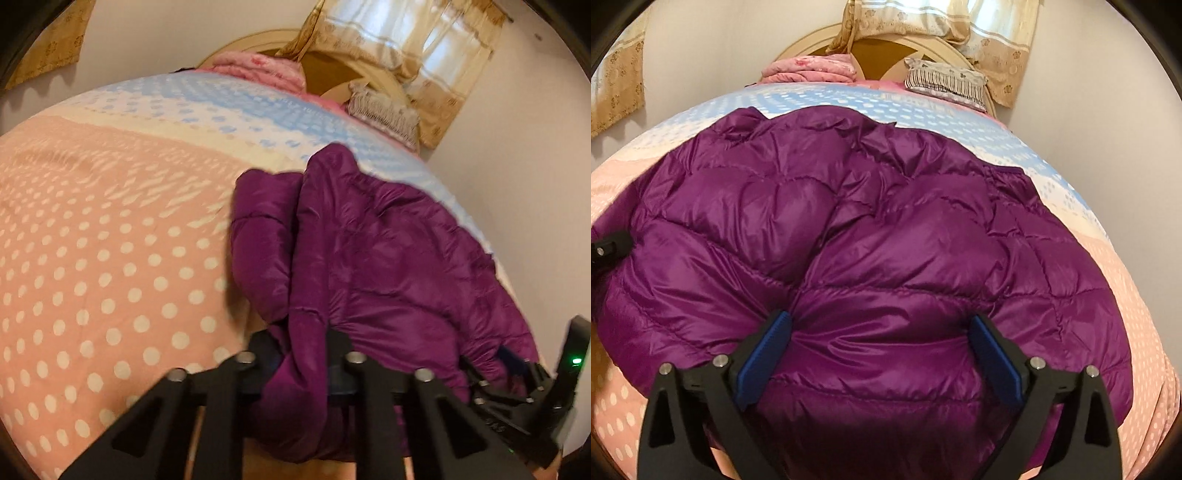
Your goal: Fold large clothes
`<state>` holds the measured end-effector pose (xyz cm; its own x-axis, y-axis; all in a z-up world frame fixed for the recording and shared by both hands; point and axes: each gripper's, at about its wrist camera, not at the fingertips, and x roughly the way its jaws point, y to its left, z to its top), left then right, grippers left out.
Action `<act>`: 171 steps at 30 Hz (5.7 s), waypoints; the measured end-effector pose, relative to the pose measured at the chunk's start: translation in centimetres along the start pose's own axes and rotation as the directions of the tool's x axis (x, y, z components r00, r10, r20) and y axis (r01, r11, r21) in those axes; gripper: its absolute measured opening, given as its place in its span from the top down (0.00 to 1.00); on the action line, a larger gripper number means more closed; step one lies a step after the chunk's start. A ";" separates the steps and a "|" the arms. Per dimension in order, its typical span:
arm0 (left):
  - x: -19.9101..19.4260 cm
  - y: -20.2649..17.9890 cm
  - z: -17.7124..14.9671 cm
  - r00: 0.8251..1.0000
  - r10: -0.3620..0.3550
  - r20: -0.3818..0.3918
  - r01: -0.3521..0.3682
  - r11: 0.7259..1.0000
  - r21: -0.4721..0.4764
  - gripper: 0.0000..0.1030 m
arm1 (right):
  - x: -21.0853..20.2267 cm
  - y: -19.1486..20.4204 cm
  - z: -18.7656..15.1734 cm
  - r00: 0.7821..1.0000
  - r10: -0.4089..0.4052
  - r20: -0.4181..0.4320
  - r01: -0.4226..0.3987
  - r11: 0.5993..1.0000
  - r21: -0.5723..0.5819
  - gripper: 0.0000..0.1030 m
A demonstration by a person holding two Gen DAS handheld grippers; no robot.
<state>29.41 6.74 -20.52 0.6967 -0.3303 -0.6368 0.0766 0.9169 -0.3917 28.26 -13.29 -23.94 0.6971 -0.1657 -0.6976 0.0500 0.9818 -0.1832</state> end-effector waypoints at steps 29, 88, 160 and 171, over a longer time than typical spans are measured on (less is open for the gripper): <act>-8.4 -5.0 3.5 0.985 -0.108 0.138 0.098 0.992 0.074 0.95 | -3.3 -3.6 -0.5 0.987 0.161 0.013 -0.162 0.983 0.082 0.06; 4.9 -17.8 7.9 0.968 0.234 0.095 -0.250 0.940 0.230 0.17 | -9.5 -17.8 10.8 0.985 -0.032 0.170 -0.021 0.954 0.300 0.40; 17.5 -26.8 2.2 0.987 0.099 -0.130 -0.052 0.944 0.327 0.02 | 6.7 -24.1 2.6 0.995 0.094 -0.030 -0.067 0.868 0.493 0.39; 11.0 -22.9 0.5 0.988 -0.007 -0.153 0.065 0.923 0.379 0.02 | 4.2 -25.5 1.1 0.986 0.166 -0.010 -0.141 0.869 0.475 0.29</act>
<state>35.64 -17.80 -18.19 0.5791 -0.3668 -0.7281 0.3860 0.9100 -0.1514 30.66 -38.87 -21.43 0.6887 -0.0018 -0.7251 0.2846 0.9204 0.2680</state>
